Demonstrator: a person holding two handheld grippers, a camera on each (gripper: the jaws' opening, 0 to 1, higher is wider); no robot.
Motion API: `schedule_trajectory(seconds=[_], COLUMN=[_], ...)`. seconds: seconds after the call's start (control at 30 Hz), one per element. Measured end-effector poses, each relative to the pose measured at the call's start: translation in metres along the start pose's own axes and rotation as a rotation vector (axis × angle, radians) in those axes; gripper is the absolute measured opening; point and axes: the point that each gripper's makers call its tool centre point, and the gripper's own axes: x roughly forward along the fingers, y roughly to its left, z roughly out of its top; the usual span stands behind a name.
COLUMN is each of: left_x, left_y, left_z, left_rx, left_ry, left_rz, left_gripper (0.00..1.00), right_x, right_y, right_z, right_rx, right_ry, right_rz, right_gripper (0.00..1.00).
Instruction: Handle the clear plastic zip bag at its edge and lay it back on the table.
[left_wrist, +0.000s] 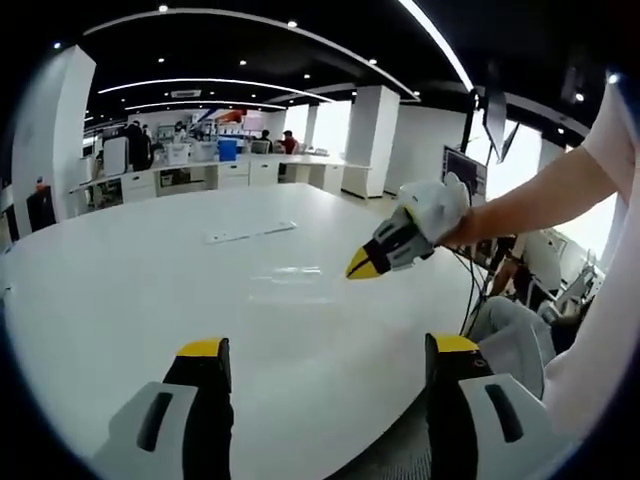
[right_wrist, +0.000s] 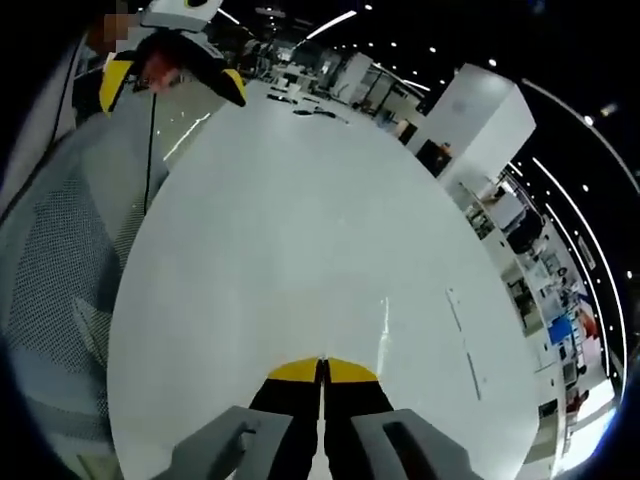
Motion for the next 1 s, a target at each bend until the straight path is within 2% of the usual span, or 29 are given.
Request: schedule_trajectory(seconds=[0.43,0.53,0.8,1.0], left_x=[-0.006,-0.008,-0.013,-0.016], left_y=[0.006,0.0,0.0,0.004], left_z=[0.009,0.008,0.023,0.03], left_rx=[0.087,0.107,0.173,0.223], left_ry=[0.001,0.032,0.021,0.031], left_rz=[-0.013,-0.046,-0.047,-0.048], left_gripper=[0.68,0.62,0.58,0.52], right_x=[-0.026,-0.032,-0.048,-0.06], right_y=[-0.009,-0.007,-0.007,-0.006], right_z=[0.023,0.03,0.046,0.057], right_rx=[-0.015,-0.019,-0.017,-0.02], right_ry=[-0.053,-0.064,-0.101,-0.126], right_rz=[-0.01,-0.003,0.003,0.012], right_gripper=[0.0,0.0,0.0,0.0])
